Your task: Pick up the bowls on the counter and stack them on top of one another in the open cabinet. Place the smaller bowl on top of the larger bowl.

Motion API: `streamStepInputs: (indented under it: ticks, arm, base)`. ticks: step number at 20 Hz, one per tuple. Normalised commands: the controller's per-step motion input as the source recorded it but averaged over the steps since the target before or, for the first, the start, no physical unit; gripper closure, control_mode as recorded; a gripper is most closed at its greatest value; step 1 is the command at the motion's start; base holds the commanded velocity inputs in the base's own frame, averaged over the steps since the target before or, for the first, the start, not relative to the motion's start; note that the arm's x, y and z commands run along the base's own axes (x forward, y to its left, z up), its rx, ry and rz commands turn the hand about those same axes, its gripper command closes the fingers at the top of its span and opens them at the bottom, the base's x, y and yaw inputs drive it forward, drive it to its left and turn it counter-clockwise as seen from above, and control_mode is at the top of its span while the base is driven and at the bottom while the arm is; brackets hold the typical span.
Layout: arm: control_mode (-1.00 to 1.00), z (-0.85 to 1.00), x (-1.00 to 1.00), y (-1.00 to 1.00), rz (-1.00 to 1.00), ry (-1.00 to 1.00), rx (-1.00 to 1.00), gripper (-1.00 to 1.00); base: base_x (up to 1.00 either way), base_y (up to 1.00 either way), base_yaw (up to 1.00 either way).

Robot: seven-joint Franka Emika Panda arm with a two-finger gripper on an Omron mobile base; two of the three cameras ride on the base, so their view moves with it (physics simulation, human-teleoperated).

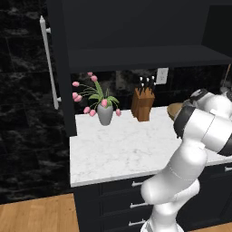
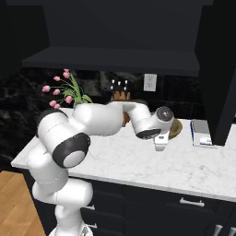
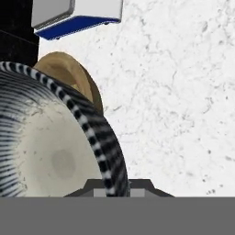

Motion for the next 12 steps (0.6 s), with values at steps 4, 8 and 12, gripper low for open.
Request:
streamStepInputs:
  ticks: [4,8,12]
  arm:
    - [-1.00,0.01,0.62,0.00,0.00,0.00,0.02,1.00]
    - [-1.00,-0.01,0.61,0.00,0.00,-0.01,0.03,1.00]
    - [-1.00,-0.23,0.62,-0.01,0.00,0.00,0.00,1.00]
  base:
    - [0.00,0.00,0.00]
    - [0.00,0.00,0.00]
    - [0.00,0.00,0.00]
